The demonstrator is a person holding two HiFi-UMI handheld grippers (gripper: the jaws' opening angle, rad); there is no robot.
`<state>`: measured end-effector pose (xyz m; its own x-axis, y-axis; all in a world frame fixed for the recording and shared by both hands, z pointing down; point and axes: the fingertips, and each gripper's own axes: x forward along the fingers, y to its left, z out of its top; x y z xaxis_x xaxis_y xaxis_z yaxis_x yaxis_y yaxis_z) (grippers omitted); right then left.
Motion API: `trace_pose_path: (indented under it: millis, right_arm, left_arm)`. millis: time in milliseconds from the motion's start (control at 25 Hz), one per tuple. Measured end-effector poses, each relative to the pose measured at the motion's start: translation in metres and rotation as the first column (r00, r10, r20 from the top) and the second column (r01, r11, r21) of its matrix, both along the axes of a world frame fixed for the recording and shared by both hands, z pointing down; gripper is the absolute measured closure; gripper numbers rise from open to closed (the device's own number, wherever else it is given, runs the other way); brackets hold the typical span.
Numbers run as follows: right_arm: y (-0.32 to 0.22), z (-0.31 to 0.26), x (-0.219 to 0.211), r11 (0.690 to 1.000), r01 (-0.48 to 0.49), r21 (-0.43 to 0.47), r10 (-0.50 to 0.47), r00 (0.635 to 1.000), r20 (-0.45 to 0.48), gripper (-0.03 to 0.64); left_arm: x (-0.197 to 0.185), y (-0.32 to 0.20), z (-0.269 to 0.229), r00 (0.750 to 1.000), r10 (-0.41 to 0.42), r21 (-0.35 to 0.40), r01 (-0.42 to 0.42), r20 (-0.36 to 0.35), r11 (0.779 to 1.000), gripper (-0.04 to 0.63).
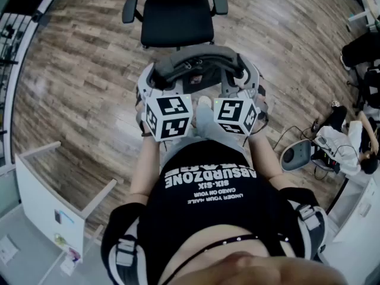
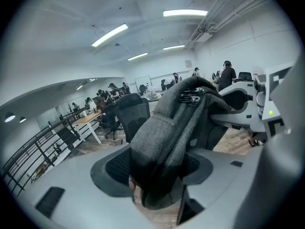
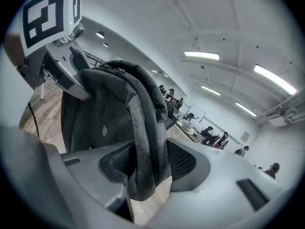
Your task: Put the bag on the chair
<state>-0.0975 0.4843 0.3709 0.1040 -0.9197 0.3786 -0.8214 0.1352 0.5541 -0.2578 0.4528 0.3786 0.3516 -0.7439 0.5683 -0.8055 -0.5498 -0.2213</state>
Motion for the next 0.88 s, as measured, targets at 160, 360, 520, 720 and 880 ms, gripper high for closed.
trace_pose_path:
  millis: [160, 360, 520, 720, 880]
  right_arm:
    - [-0.014, 0.0, 0.007, 1.0, 0.002, -0.002, -0.002, 1.0, 0.003, 0.425]
    - [-0.039, 0.004, 0.018, 1.0, 0.015, -0.001, -0.015, 1.0, 0.012, 0.425]
    - [-0.061, 0.007, 0.032, 0.999, 0.033, -0.004, -0.033, 0.999, 0.02, 0.423]
    - [-0.083, 0.009, 0.052, 0.998, 0.057, 0.001, -0.057, 0.998, 0.02, 0.423]
    - [-0.095, 0.014, 0.064, 0.997, 0.074, 0.003, -0.074, 0.997, 0.022, 0.423]
  left_arm:
    - [0.007, -0.013, 0.0, 1.0, -0.001, -0.007, 0.001, -0.003, 1.0, 0.331]
    - [0.018, -0.037, 0.003, 1.0, -0.007, -0.003, 0.007, 0.003, 1.0, 0.331]
    - [0.031, -0.058, 0.006, 1.0, -0.017, -0.008, 0.017, 0.003, 1.0, 0.331]
    - [0.051, -0.078, 0.009, 1.0, -0.031, -0.007, 0.031, -0.003, 0.999, 0.331]
    - [0.063, -0.089, 0.015, 0.999, -0.038, -0.005, 0.038, -0.004, 0.999, 0.331]
